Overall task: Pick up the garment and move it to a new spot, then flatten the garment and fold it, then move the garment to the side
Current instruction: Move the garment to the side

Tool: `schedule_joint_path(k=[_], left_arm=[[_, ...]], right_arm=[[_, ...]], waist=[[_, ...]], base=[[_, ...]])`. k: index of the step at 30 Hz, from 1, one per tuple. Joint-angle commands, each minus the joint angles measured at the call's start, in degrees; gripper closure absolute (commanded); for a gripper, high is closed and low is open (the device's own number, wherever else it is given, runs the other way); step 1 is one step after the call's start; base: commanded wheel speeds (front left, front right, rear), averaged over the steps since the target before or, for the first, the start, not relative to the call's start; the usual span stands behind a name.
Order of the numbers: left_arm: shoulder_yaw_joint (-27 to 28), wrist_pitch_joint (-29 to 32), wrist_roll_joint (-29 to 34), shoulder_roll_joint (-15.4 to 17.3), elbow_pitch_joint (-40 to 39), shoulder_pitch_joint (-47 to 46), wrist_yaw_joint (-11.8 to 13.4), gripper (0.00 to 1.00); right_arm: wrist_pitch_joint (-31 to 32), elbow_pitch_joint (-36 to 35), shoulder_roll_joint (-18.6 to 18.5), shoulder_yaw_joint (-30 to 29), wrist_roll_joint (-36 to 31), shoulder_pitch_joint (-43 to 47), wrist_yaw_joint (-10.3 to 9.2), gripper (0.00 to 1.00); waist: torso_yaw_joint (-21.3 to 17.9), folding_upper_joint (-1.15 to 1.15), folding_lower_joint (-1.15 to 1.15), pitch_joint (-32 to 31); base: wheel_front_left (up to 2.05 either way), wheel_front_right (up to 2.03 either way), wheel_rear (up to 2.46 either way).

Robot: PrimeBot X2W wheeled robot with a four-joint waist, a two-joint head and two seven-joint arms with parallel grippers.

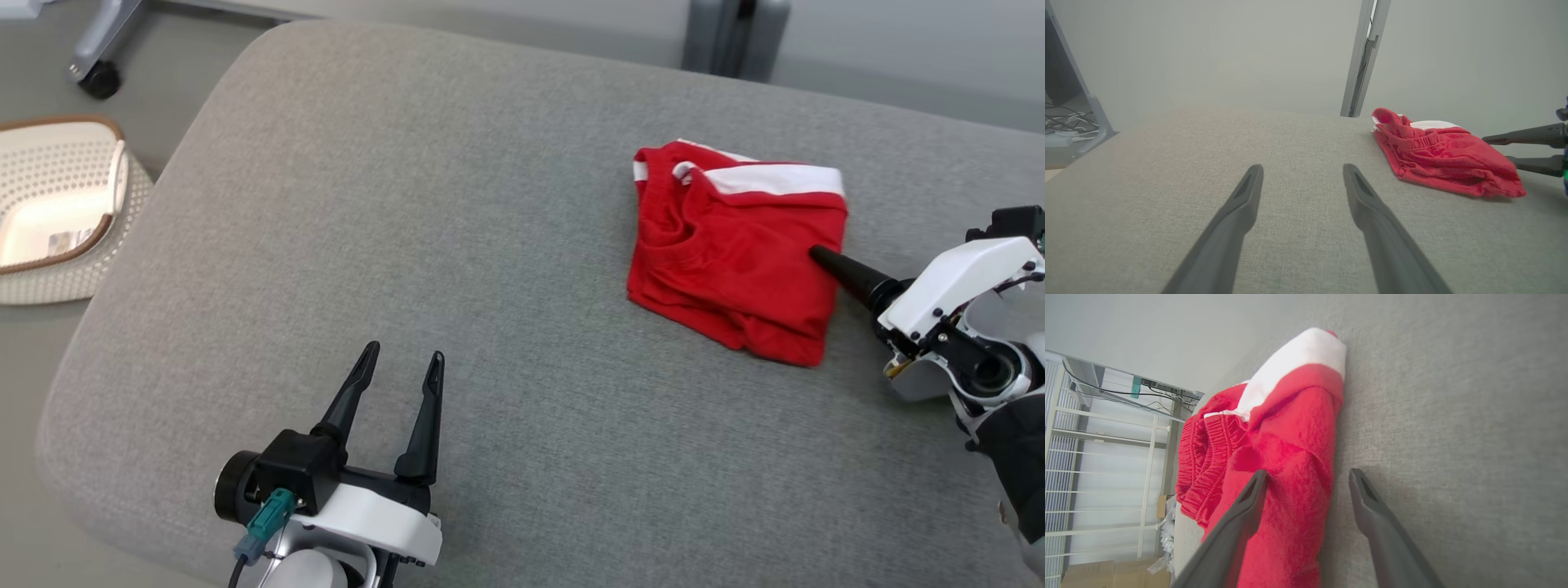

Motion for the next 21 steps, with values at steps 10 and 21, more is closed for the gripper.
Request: schedule_joint_path(k=[10,21], left_arm=[[-0.5,-0.2,-0.8,0.2,-0.6,-1.5,0.9,0.00],[-0.9,-0.2,-1.5,0.2,-0.8,-2.0,1.5,0.00]], right_arm=[[1.8,5.1,0.9,1.9,2.5,-3.9,0.02,0.00],[2.3,7.1,1.8,5.7,2.4,-5.7,0.01,0.38]], waist=[[3.3,0.00,0.00,3.1],[4.0,0.00,0.00,3.8]], base=[[0.00,0.00,0.00],[0.00,0.00,0.00]])
